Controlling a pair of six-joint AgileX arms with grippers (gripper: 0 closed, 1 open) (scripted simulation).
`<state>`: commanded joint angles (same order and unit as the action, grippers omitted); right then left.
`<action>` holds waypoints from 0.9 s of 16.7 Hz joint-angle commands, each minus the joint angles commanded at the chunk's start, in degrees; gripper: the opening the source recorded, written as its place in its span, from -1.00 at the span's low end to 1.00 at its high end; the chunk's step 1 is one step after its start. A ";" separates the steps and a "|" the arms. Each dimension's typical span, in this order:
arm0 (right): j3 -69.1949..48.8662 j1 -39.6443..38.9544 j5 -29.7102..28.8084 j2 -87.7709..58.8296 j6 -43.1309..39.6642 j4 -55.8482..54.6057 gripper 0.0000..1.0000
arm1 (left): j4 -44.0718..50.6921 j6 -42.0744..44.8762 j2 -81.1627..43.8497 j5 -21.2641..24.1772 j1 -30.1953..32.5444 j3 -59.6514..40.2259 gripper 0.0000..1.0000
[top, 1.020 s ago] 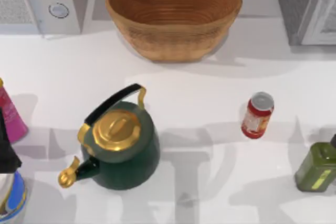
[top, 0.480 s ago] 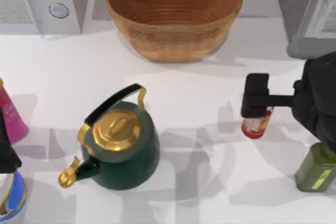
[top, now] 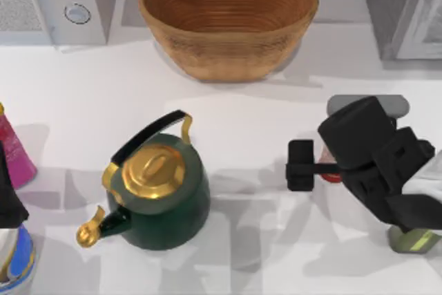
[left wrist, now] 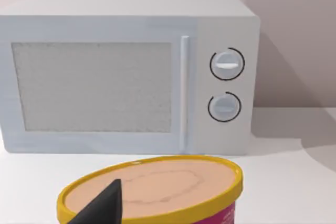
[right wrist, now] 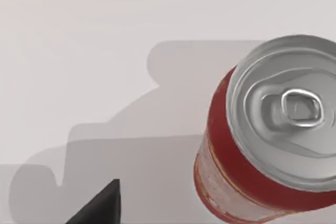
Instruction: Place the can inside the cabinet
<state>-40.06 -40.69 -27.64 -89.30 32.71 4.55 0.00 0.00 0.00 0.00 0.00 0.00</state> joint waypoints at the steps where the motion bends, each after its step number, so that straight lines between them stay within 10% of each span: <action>1: 0.00 0.00 0.00 0.00 0.00 0.00 1.00 | 0.00 0.00 0.00 0.00 0.00 0.00 1.00; 15: -3.12 5.59 3.26 -13.02 -4.75 -12.04 1.00 | 0.00 0.00 0.00 0.00 0.00 0.00 1.00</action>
<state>-43.18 -35.10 -24.38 -102.32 27.95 -7.49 0.00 0.00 0.00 0.00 0.00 0.00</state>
